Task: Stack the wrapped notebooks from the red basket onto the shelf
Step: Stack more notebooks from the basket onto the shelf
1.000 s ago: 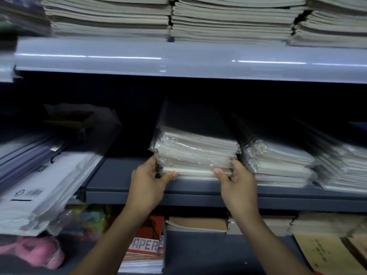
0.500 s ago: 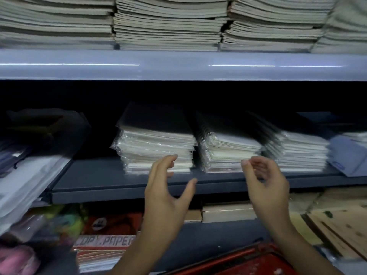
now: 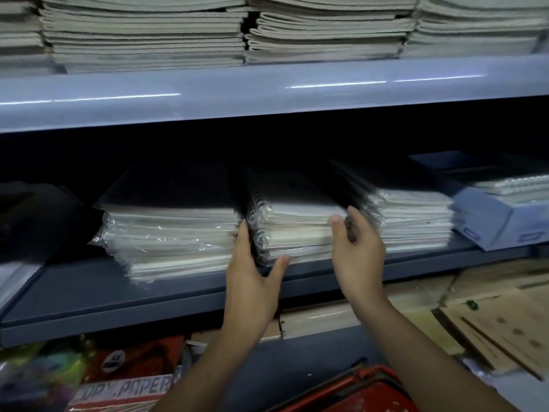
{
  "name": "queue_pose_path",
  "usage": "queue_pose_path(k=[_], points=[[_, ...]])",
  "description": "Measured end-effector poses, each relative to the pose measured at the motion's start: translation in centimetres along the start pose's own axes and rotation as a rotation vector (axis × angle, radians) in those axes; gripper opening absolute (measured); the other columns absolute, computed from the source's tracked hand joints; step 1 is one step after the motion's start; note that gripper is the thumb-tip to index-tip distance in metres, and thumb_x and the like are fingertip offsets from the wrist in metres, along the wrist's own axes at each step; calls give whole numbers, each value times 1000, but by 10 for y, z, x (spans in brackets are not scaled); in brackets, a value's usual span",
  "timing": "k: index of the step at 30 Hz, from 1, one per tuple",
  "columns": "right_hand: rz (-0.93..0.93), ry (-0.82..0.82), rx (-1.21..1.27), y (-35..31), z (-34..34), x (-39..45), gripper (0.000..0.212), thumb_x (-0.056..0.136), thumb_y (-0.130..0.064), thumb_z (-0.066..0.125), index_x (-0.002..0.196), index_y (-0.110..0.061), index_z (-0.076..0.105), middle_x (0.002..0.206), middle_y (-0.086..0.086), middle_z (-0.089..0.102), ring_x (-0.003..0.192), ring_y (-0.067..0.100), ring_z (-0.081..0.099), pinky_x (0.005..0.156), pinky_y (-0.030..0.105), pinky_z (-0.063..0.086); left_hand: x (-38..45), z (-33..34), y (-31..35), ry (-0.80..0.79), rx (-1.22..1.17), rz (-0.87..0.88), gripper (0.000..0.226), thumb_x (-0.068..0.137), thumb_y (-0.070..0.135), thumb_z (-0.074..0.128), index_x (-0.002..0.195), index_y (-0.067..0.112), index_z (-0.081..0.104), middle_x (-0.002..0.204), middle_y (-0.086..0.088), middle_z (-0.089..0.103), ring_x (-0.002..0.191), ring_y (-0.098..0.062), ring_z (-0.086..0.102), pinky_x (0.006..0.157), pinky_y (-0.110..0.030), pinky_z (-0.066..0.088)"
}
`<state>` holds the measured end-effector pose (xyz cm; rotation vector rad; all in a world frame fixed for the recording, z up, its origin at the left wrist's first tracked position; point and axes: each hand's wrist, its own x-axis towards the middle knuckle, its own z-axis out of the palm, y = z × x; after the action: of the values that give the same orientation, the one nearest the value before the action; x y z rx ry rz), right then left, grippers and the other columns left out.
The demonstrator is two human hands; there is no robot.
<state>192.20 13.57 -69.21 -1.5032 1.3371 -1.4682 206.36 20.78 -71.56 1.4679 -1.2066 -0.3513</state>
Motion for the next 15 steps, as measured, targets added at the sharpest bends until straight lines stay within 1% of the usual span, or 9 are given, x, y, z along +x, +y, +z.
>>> queue_pose_path(k=[2, 4, 5, 7, 9, 11, 13, 15], points=[[12, 9, 33, -2, 3, 6, 49, 97, -40, 61, 139, -15, 56, 114, -8, 66, 109, 7, 61, 101, 32, 50, 4, 2, 2, 5, -7, -4, 78, 85, 33, 76, 149, 32, 32, 137, 17, 58, 128, -1, 54, 111, -35, 44], [24, -15, 59, 0, 5, 12, 47, 96, -40, 63, 135, -16, 58, 117, -5, 65, 109, 8, 61, 102, 33, 50, 6, 2, 2, 15, -13, 1, 72, 85, 33, 77, 145, 31, 38, 129, 17, 63, 121, 1, 58, 107, -34, 48], [30, -33, 55, 2, 5, 13, 46, 95, -42, 62, 135, -19, 58, 119, -6, 64, 111, 7, 60, 103, 33, 50, 7, 2, 2, 14, -12, 6, 67, 85, 33, 77, 142, 32, 42, 125, 19, 65, 117, 3, 60, 105, -33, 49], [38, -68, 27, 6, 3, 10, 50, 94, -51, 60, 138, -27, 53, 126, -12, 58, 118, 6, 54, 105, 31, 46, 7, 1, 4, -3, -11, 16, 59, 85, 33, 76, 136, 36, 46, 119, 22, 66, 113, 6, 60, 104, -31, 50], [33, -96, 21, 10, 0, 4, 59, 93, -55, 58, 146, -31, 46, 129, -21, 49, 123, 1, 46, 106, 27, 39, 8, -2, 4, -25, -38, 17, 56, 88, 32, 74, 136, 36, 46, 121, 23, 65, 116, 5, 59, 105, -33, 49], [29, -106, 37, 13, -4, 4, 61, 93, -54, 59, 148, -31, 44, 127, -24, 47, 122, -2, 45, 103, 23, 36, 10, -2, 2, -50, -65, 4, 55, 90, 29, 73, 138, 35, 46, 124, 24, 64, 119, 5, 58, 107, -35, 47], [17, -104, 48, 15, -6, 5, 55, 93, -52, 61, 143, -30, 51, 123, -25, 53, 117, 0, 51, 98, 19, 37, 11, -2, -1, -50, -79, -8, 55, 91, 28, 72, 138, 36, 45, 126, 23, 64, 120, 4, 58, 108, -37, 47], [-9, -96, 33, 17, -7, 5, 46, 94, -49, 61, 135, -30, 58, 112, -26, 59, 107, -1, 57, 91, 17, 41, 13, -2, -4, -38, -87, -10, 52, 91, 28, 71, 136, 38, 47, 126, 22, 65, 121, 2, 59, 109, -37, 46]])
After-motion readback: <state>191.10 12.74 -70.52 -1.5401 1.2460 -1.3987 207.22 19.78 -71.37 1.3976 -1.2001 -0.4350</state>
